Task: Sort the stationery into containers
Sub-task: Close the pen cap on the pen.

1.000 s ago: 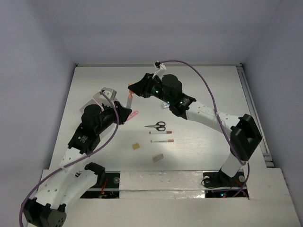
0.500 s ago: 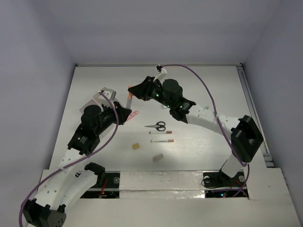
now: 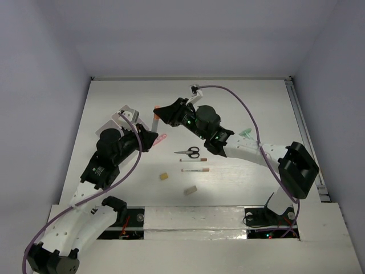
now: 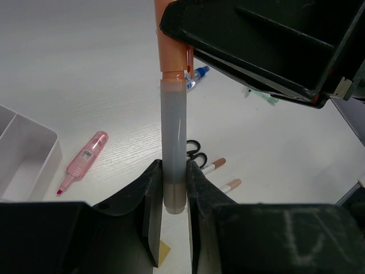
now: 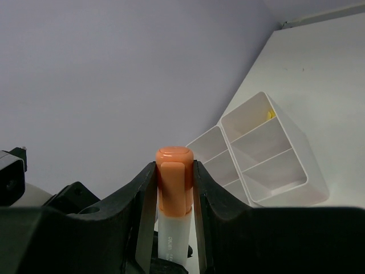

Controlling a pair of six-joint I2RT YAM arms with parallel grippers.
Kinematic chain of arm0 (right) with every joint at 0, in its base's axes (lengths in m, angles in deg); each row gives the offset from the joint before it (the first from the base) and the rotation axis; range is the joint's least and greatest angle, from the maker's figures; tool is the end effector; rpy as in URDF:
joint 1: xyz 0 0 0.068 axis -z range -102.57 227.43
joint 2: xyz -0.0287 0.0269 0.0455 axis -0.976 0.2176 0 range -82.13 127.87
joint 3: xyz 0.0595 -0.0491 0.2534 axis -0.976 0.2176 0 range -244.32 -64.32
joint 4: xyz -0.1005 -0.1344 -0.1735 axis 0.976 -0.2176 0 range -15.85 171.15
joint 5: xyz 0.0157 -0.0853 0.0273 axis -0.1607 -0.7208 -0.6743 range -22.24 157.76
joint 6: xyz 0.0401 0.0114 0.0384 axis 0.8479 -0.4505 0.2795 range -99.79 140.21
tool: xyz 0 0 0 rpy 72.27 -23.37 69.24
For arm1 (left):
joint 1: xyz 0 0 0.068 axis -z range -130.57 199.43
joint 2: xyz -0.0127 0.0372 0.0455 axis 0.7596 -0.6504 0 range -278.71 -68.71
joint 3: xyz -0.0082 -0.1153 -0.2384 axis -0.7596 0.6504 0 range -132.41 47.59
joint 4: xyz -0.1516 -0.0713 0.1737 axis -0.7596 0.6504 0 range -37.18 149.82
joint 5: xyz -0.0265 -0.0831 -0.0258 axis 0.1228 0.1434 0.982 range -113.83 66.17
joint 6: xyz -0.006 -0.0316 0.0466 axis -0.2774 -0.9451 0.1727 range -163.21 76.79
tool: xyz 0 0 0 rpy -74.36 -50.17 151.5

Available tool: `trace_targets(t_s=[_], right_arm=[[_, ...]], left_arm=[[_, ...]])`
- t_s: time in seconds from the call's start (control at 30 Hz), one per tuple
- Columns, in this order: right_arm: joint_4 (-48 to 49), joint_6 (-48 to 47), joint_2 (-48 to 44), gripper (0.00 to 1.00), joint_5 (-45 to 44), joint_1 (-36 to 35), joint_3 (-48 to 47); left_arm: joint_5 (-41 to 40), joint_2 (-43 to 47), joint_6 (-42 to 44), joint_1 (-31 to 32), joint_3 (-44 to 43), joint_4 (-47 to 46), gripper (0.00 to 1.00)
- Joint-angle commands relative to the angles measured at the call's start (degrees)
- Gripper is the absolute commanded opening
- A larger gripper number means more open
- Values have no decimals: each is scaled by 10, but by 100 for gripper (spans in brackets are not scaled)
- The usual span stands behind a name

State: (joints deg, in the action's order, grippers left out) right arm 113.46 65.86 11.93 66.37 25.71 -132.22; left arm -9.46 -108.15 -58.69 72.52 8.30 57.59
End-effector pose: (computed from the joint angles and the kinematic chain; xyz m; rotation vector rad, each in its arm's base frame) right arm 0.2349 0.2963 0.3362 -0.0638 1.6165 1.3401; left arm 0.1414 -0.0710 0.3258 0.3076 1.6762 -0.7143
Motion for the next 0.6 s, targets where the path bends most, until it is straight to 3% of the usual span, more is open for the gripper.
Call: trace_targets(t_s=[0.0,0.57], right_arm=[[44,8,-21,23,-12,-16,11],[45,-4,12,21,-17,-79,19]], left_arm=[[-18,20,0,-3,2,-43,0],[-22,48,-8,-24,6,-59,0]])
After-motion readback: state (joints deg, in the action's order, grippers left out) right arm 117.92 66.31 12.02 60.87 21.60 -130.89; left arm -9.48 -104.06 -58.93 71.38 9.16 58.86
